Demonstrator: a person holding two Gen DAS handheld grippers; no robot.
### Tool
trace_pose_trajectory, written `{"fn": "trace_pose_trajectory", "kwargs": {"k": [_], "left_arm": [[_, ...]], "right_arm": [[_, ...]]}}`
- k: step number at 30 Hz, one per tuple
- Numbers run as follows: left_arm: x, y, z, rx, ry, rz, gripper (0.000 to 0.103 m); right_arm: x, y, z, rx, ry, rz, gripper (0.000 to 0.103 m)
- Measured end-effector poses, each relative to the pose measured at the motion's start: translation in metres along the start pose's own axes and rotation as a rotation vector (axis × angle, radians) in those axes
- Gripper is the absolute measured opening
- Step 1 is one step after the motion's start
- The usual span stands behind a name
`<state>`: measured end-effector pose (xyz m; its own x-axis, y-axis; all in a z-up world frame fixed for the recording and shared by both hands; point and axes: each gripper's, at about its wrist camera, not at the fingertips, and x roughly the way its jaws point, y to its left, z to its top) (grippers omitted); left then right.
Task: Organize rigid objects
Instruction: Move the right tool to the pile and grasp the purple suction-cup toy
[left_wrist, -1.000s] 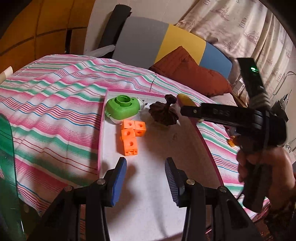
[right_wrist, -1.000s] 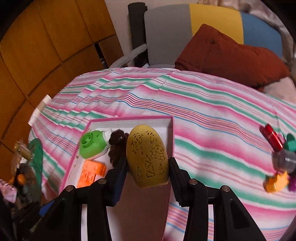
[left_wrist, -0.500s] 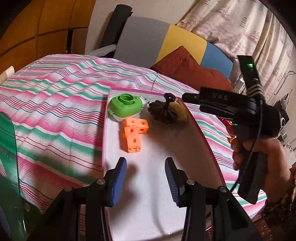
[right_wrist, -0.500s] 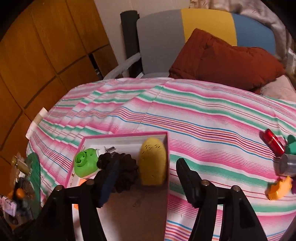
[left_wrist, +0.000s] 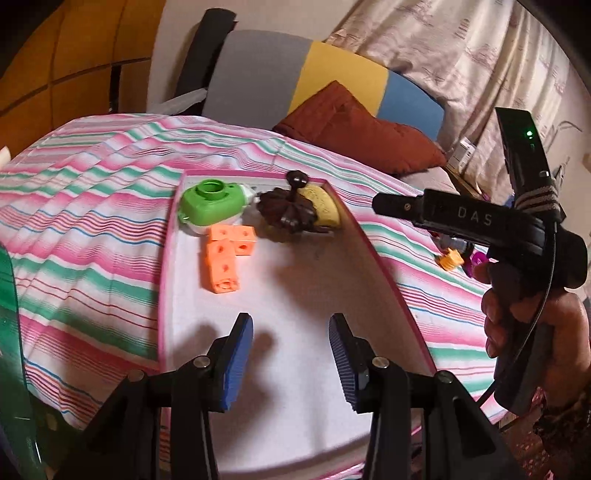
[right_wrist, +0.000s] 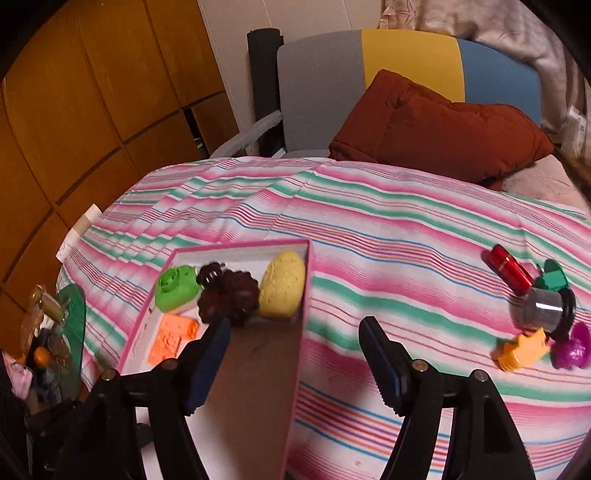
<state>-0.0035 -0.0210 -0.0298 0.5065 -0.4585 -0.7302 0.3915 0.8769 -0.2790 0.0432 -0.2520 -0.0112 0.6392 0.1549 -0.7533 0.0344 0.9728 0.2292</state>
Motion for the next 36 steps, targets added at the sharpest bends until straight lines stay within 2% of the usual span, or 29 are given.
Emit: {"fn": "trace_pose_trajectory", "kwargs": {"k": [9, 22, 24, 26, 29, 31, 36], "left_arm": [[0.002, -0.016, -0.003, 0.041, 0.013, -0.012, 0.043], [0.008, -0.06, -0.009, 0.165, 0.037, -0.066, 0.043], [0.008, -0.066, -0.009, 0.18, 0.039, -0.073, 0.043], [0.008, -0.073, -0.01, 0.199, 0.04, -0.076, 0.043], [0.006, -0.079, -0.012, 0.221, 0.04, -0.076, 0.043], [0.006, -0.083, -0.013, 0.23, 0.044, -0.076, 0.043], [0.008, -0.091, -0.016, 0.254, 0.056, -0.072, 0.043]], "right_arm": [[-0.009, -0.039, -0.026, 0.032, 0.054, -0.075, 0.073], [-0.034, -0.14, -0.057, 0.201, 0.091, -0.188, 0.074], [-0.038, -0.149, -0.058, 0.201, 0.082, -0.221, 0.074], [-0.046, -0.161, -0.056, 0.177, 0.043, -0.291, 0.074], [-0.063, -0.186, -0.047, 0.177, -0.062, -0.381, 0.074], [-0.07, -0.21, -0.04, 0.227, -0.109, -0.428, 0.074], [-0.067, -0.26, -0.038, 0.324, -0.079, -0.438, 0.07]]}}
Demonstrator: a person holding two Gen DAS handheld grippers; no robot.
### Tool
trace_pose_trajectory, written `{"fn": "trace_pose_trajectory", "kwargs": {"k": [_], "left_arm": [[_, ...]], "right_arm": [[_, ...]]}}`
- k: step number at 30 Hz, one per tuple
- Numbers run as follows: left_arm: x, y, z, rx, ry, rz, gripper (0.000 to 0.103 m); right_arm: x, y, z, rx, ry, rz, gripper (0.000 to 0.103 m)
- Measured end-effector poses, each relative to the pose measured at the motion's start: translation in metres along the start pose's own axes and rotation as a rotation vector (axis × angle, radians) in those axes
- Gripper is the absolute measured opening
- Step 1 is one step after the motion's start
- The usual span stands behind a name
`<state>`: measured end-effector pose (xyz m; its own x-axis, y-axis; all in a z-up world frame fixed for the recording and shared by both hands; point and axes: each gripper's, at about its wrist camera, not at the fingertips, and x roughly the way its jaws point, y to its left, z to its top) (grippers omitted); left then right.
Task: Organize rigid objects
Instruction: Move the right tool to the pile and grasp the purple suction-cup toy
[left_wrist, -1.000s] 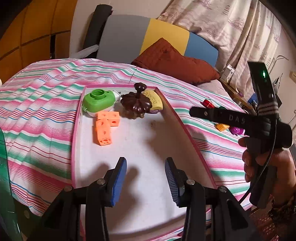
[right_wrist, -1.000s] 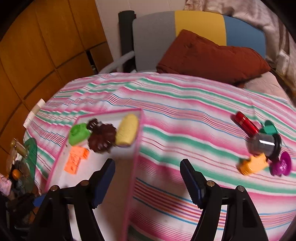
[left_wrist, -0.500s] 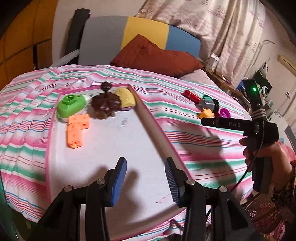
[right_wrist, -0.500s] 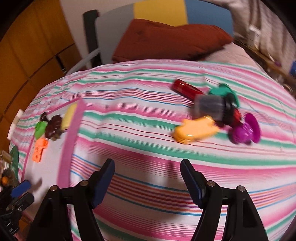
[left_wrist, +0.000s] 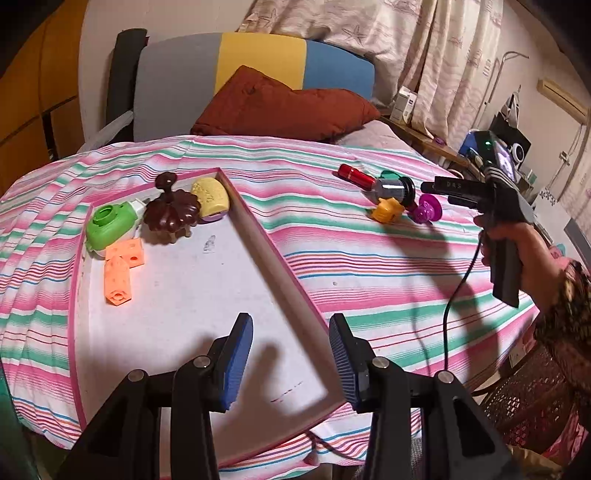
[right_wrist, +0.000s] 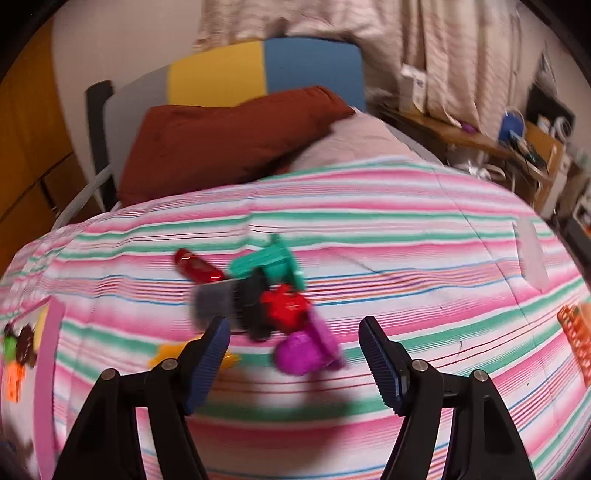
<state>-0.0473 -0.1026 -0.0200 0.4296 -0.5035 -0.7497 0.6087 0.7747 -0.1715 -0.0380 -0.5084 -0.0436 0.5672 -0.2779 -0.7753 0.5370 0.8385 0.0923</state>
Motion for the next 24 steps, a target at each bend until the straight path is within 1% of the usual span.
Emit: {"fn": "trace_pose_trajectory", "kwargs": {"k": [2, 3, 5, 6, 8, 11, 14, 15, 17, 19, 21, 23, 24], "left_arm": [[0.001, -0.004, 0.001, 0.012, 0.003, 0.002, 0.043], [0.002, -0.006, 0.002, 0.015, 0.003, 0.002, 0.043], [0.003, -0.009, 0.005, 0.017, 0.005, -0.006, 0.043], [0.004, -0.01, 0.007, 0.017, 0.006, -0.008, 0.043], [0.005, -0.015, 0.011, 0.02, 0.004, -0.016, 0.043], [0.008, -0.023, 0.015, 0.033, 0.004, -0.025, 0.043], [0.009, -0.031, 0.018, 0.052, 0.003, -0.031, 0.043], [0.01, -0.033, 0.019, 0.058, 0.001, -0.03, 0.043], [0.01, -0.036, 0.02, 0.059, 0.003, -0.034, 0.043], [0.012, -0.038, 0.021, 0.053, 0.006, -0.044, 0.043], [0.014, -0.039, 0.021, 0.052, 0.008, -0.043, 0.043], [0.016, -0.041, 0.021, 0.055, 0.015, -0.044, 0.043], [0.016, -0.042, 0.02, 0.056, 0.016, -0.046, 0.043]], "right_arm": [[0.009, -0.01, 0.002, 0.031, 0.032, -0.002, 0.066], [0.013, -0.018, 0.002, 0.063, 0.055, 0.002, 0.065], [0.022, -0.035, 0.001, 0.167, 0.094, 0.025, 0.064], [0.024, -0.046, 0.0, 0.235, 0.107, 0.05, 0.064], [0.024, -0.066, -0.003, 0.343, 0.113, 0.097, 0.064], [0.021, -0.083, -0.004, 0.42, 0.1, 0.082, 0.065], [0.019, -0.101, -0.006, 0.491, 0.105, 0.045, 0.066], [0.019, -0.107, -0.008, 0.511, 0.115, 0.02, 0.066], [0.017, -0.114, -0.009, 0.526, 0.125, -0.024, 0.066], [0.01, -0.118, -0.009, 0.528, 0.105, -0.055, 0.066], [-0.002, -0.115, -0.005, 0.514, 0.054, -0.041, 0.069], [-0.013, -0.107, 0.001, 0.478, -0.001, -0.006, 0.078], [-0.017, -0.101, 0.004, 0.446, -0.02, 0.011, 0.08]]}}
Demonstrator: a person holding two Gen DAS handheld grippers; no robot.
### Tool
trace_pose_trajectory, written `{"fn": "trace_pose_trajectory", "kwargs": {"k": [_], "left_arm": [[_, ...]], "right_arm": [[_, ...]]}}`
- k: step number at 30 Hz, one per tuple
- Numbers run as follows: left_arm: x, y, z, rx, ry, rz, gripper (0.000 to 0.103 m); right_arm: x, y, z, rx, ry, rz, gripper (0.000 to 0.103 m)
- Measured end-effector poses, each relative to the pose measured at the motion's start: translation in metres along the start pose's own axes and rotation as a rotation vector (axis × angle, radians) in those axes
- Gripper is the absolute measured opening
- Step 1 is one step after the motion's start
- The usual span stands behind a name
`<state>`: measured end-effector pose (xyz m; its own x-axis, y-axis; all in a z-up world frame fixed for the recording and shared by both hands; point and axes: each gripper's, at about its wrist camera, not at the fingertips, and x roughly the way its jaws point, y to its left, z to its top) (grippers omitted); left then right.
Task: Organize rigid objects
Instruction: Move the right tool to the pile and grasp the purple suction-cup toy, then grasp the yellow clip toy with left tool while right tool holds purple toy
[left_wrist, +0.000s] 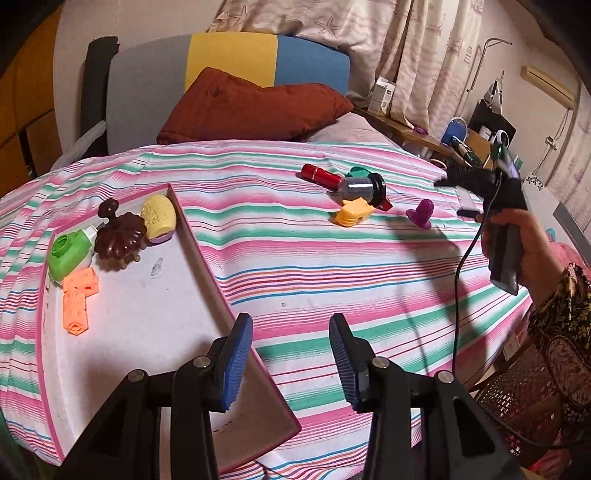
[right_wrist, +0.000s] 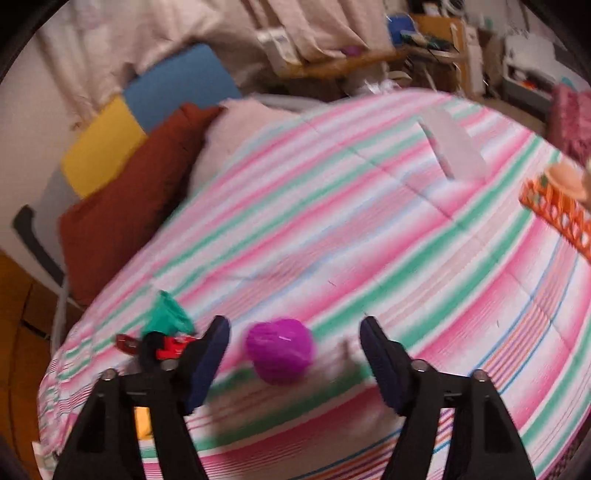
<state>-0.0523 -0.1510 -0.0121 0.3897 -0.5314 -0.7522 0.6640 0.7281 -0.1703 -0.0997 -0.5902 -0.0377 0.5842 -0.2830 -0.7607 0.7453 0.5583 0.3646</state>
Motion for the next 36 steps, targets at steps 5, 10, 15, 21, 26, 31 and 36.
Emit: {"fn": "trace_pose_trajectory", "kwargs": {"k": [5, 10, 15, 21, 26, 31, 36], "left_arm": [[0.001, -0.005, 0.0, 0.01, 0.005, -0.004, 0.043], [0.004, -0.006, 0.001, 0.004, 0.012, -0.007, 0.043], [0.009, -0.012, 0.003, 0.019, 0.027, -0.004, 0.043], [0.024, -0.028, 0.016, 0.034, 0.055, -0.028, 0.043], [0.042, -0.044, 0.035, 0.045, 0.076, -0.042, 0.044], [0.078, -0.062, 0.062, 0.063, 0.103, -0.039, 0.05], [0.112, -0.078, 0.085, 0.104, 0.109, 0.019, 0.051]], "right_arm": [[0.016, 0.032, -0.008, -0.192, 0.03, -0.047, 0.08], [0.037, 0.036, -0.019, -0.264, 0.079, -0.108, 0.064], [0.053, 0.025, -0.019, -0.235, 0.11, -0.101, 0.041], [0.052, 0.03, -0.02, -0.233, 0.161, -0.076, 0.041], [0.05, 0.027, -0.031, -0.176, 0.282, -0.028, 0.035], [0.045, 0.029, -0.032, -0.189, 0.287, -0.008, 0.033], [0.045, 0.028, -0.029, -0.181, 0.292, -0.009, 0.033]]}}
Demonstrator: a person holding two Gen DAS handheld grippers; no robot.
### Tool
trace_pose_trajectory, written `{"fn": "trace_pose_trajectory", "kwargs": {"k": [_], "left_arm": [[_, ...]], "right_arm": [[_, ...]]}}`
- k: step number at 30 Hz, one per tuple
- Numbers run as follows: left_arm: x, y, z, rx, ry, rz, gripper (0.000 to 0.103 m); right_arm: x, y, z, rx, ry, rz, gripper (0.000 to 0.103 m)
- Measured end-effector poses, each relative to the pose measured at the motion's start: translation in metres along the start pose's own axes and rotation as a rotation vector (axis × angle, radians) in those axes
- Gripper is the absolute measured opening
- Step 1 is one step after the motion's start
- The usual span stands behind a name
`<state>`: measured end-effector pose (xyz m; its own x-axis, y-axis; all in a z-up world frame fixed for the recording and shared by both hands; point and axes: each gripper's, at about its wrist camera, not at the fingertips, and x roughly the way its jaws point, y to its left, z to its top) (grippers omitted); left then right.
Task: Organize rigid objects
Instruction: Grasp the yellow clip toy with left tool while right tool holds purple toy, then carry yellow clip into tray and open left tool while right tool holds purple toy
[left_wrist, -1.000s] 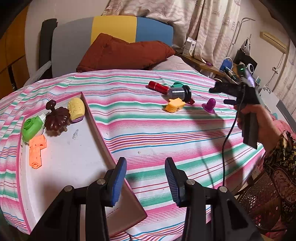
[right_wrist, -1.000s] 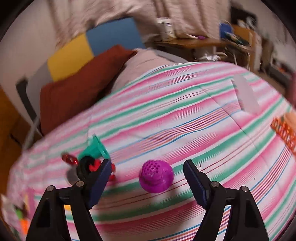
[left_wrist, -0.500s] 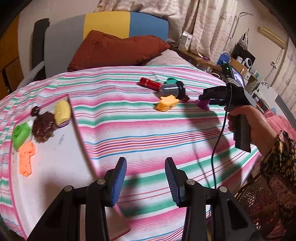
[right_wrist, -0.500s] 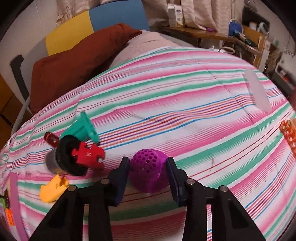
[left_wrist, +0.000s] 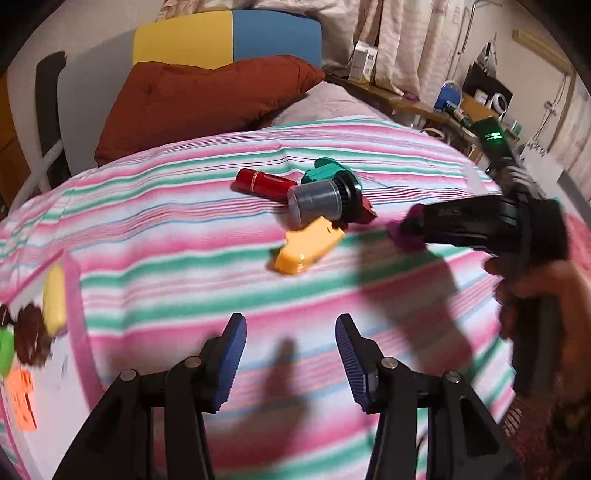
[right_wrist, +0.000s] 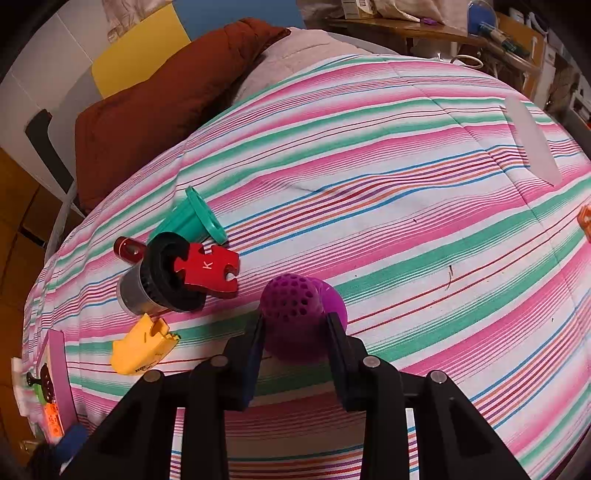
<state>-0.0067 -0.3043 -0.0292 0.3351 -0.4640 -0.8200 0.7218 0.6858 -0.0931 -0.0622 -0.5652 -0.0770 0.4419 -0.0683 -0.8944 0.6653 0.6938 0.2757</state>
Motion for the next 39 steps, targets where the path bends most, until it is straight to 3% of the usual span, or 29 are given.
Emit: {"fn": "trace_pose_trajectory", "kwargs": {"k": [9, 13, 16, 19, 27, 30, 35, 39], "left_arm": [[0.048, -0.013, 0.039, 0.035, 0.043, -0.008, 0.057], [0.066, -0.013, 0.047, 0.059, 0.046, 0.038, 0.057], [0.073, -0.01, 0.045, 0.053, 0.058, -0.008, 0.056], [0.072, -0.011, 0.037, 0.03, 0.068, -0.095, 0.047], [0.07, -0.02, 0.043, 0.052, 0.036, -0.008, 0.047], [0.079, -0.022, 0.046, 0.052, 0.043, -0.034, 0.047], [0.078, -0.031, 0.034, 0.152, 0.014, 0.024, 0.034], [0.069, -0.019, 0.024, 0.114, 0.015, 0.002, 0.033]], "right_arm": [[0.004, -0.001, 0.002, 0.013, 0.031, 0.034, 0.033], [0.004, -0.003, 0.004, 0.029, 0.035, 0.048, 0.033], [0.004, -0.003, 0.005, 0.03, 0.033, 0.048, 0.033], [0.008, -0.001, 0.006, 0.037, 0.036, 0.05, 0.033], [0.011, 0.001, 0.006, 0.029, 0.036, 0.039, 0.033], [0.014, 0.003, 0.008, 0.022, 0.036, 0.038, 0.033], [0.015, 0.004, 0.009, 0.022, 0.037, 0.042, 0.033], [0.016, 0.005, 0.009, 0.014, 0.033, 0.039, 0.033]]}}
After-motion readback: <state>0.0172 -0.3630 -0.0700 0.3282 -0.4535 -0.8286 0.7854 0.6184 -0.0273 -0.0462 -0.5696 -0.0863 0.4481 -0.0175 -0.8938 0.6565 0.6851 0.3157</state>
